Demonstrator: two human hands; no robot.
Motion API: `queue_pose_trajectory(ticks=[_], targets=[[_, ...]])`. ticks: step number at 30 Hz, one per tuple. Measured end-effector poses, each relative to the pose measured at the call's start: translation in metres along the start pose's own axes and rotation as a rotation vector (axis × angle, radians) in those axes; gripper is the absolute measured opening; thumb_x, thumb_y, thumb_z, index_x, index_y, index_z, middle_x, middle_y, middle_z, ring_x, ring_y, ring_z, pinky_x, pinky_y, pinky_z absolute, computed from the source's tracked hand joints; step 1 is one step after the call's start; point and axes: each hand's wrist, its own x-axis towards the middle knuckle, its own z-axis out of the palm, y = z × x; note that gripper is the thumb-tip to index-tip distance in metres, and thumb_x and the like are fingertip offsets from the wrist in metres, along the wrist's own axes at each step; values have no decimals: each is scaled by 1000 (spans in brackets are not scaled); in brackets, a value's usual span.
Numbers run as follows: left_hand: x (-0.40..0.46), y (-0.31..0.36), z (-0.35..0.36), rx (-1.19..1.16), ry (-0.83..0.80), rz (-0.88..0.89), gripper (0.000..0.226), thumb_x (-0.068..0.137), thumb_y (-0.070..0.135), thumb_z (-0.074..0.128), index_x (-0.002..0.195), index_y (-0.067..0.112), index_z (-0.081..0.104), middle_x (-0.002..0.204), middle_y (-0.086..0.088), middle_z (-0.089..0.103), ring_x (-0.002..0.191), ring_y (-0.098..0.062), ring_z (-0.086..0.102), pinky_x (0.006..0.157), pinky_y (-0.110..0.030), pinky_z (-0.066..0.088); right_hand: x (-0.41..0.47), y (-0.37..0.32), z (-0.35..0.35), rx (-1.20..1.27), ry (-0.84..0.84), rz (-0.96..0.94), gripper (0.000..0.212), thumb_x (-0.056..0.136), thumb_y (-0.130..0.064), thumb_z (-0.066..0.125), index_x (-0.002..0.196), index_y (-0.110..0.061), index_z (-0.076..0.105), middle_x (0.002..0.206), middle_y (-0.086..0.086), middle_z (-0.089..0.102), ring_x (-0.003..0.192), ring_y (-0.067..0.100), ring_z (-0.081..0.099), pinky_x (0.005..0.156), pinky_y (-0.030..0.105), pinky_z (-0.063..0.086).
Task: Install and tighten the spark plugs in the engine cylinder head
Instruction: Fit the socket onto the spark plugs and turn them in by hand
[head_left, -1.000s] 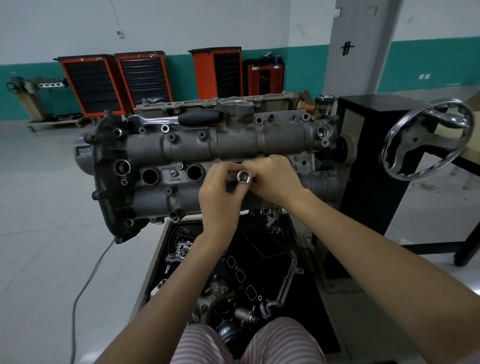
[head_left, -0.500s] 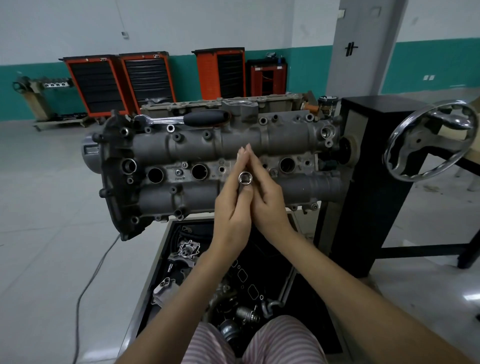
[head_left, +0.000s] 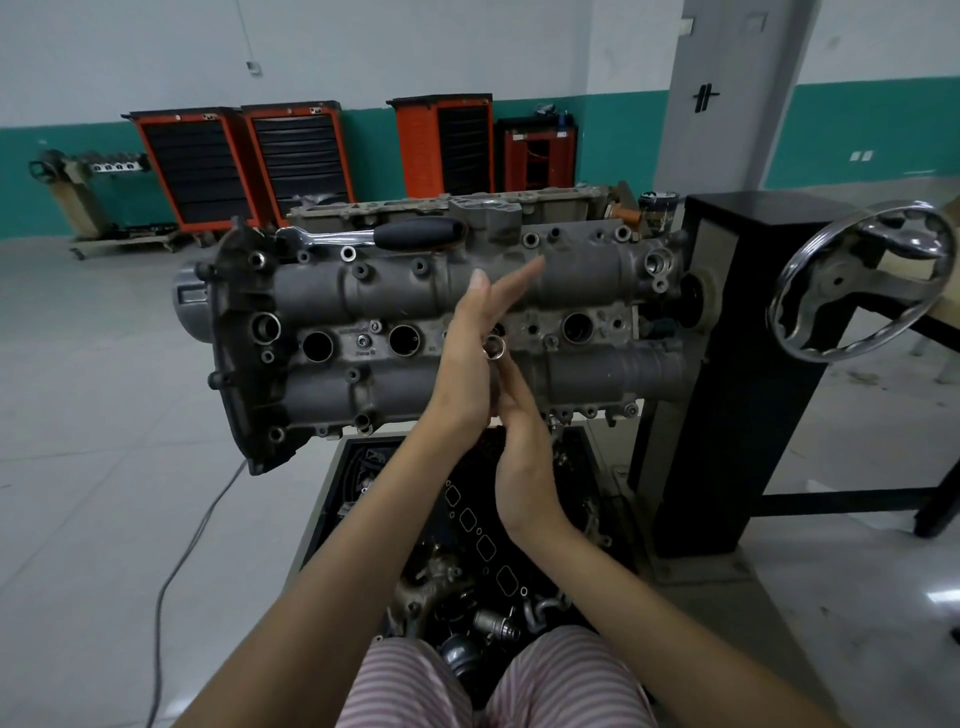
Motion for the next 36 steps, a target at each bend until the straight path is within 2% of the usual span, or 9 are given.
queue_pose_trajectory(ticks=[3, 8, 12, 15, 20, 26, 32, 34, 36], targets=[[-4, 1, 1, 63, -11, 28, 49, 96, 36, 21, 120, 18, 60, 132, 0, 56, 128, -5, 42, 113, -36, 23, 15, -7, -5, -136, 87, -143, 38, 90, -7, 40, 128, -3, 44, 129, 12, 48, 121, 19, 45, 104, 38, 37], [-10, 8, -1, 87, 44, 98, 45, 88, 14, 30, 127, 12, 53, 134, -3, 53, 133, -10, 37, 111, -32, 29, 42, -16, -5, -522, 55, -324, 57, 80, 1, 58, 132, 2, 35, 137, 18, 38, 123, 18, 37, 100, 9, 29], [-22, 4, 3, 42, 15, 137, 44, 92, 18, 30, 134, 29, 38, 142, 9, 39, 135, -2, 31, 112, -25, 26, 34, -26, -5, -88, -115, -142, 58, 90, -7, 39, 143, -8, 16, 148, 8, 24, 134, 9, 29, 102, 18, 34], [-27, -3, 3, -30, 116, 171, 41, 93, 21, 29, 133, 29, 35, 143, 8, 37, 136, -4, 29, 115, -32, 23, 36, -32, -10, 254, -122, -18, 61, 83, -15, 29, 143, -16, 22, 141, 7, 40, 129, 10, 40, 101, 21, 38], [-36, -22, 16, -96, 268, 86, 52, 94, 35, 26, 143, 19, 30, 151, 0, 30, 139, -11, 26, 114, -47, 21, 55, -49, -8, 72, -82, 28, 38, 97, -17, 28, 132, -14, 42, 137, 3, 46, 121, 14, 48, 103, 27, 37], [-43, -32, 33, -148, 322, 21, 63, 92, 43, 22, 148, 14, 20, 153, 4, 24, 139, -2, 21, 117, -36, 16, 65, -57, 0, -125, -331, 39, 42, 97, -4, 24, 136, 0, 37, 145, 7, 35, 134, 8, 28, 105, 11, 22], [-30, -21, 23, 67, 294, 24, 46, 92, 44, 29, 136, 38, 16, 141, 25, 23, 130, 14, 21, 108, -8, 18, 38, -44, 1, -86, -237, 90, 45, 101, -24, 21, 145, -12, 19, 153, -4, 15, 137, -3, 12, 111, 16, 13], [-19, -12, 16, -90, 263, -27, 45, 99, 42, 26, 142, 29, 25, 149, 15, 26, 135, 6, 21, 114, -19, 16, 26, -40, 7, -131, -183, 67, 67, 90, -52, 29, 145, -14, 17, 150, -9, 18, 132, -10, 17, 108, 9, 16], [-7, -4, 6, -92, 197, -47, 51, 101, 40, 15, 140, 18, 40, 148, 4, 36, 135, 1, 28, 113, -21, 21, 17, -34, 8, -61, -153, 71, 70, 89, -57, 32, 145, -18, 17, 150, -10, 20, 132, -9, 20, 109, 12, 18]])
